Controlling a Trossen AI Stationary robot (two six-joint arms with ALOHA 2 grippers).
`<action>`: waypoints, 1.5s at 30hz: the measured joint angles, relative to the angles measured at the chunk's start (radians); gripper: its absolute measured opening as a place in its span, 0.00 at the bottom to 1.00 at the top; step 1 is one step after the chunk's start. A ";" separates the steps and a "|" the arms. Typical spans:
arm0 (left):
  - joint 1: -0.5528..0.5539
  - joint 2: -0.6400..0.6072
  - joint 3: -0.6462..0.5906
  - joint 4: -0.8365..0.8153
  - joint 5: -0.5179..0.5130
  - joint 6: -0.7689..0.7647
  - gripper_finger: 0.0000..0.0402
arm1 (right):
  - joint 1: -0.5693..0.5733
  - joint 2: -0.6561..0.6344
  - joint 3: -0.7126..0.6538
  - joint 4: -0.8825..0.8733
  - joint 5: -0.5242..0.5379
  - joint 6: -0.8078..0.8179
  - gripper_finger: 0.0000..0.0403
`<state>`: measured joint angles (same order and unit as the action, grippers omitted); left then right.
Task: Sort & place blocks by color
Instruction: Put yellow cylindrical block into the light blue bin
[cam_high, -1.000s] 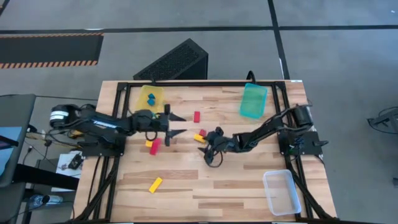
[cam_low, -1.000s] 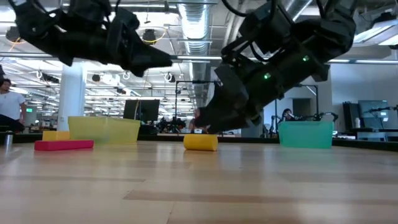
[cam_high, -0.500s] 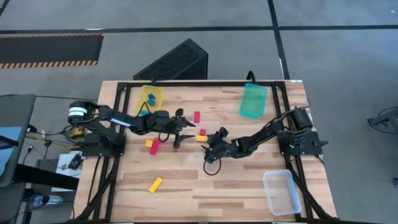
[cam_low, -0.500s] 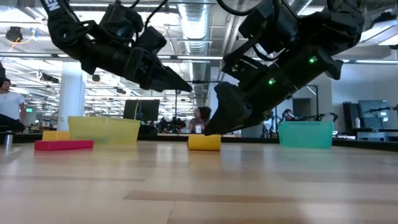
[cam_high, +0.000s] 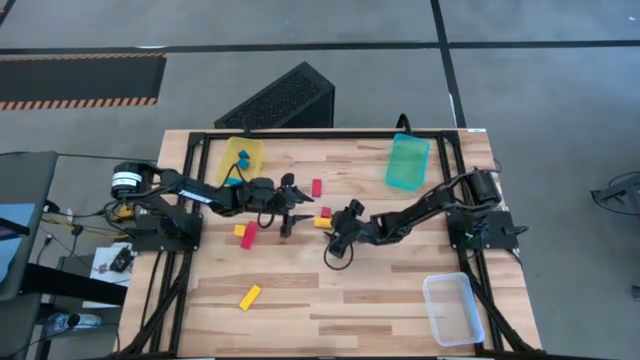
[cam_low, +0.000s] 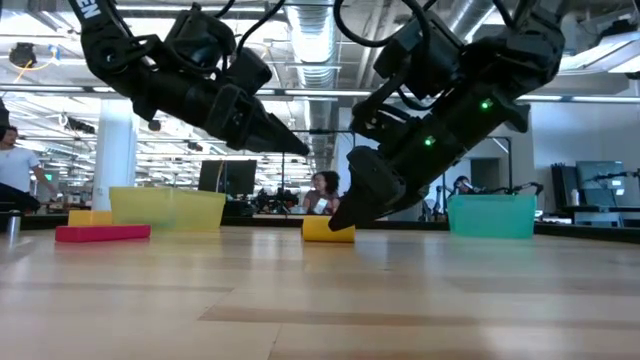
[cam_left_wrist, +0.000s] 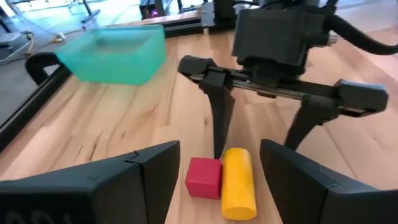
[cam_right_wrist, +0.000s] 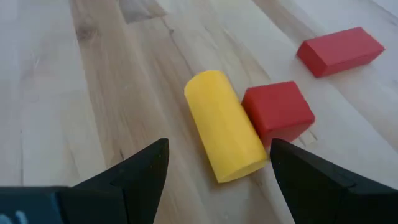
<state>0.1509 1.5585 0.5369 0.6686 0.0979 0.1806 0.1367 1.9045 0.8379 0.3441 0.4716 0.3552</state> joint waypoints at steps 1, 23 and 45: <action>0.000 0.000 0.000 -0.003 -0.002 0.000 0.53 | -0.002 0.000 0.000 -0.001 0.000 0.000 0.75; 0.000 -0.001 0.081 -0.119 -0.106 -0.021 0.53 | -0.001 -0.001 0.000 -0.004 -0.003 0.003 0.50; 0.000 -0.001 0.099 -0.331 -0.006 0.095 0.53 | 0.067 -0.066 0.004 -0.085 0.023 -0.013 0.05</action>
<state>0.1509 1.5574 0.6361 0.3375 0.0920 0.2752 0.2040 1.8384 0.8420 0.2594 0.4948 0.3425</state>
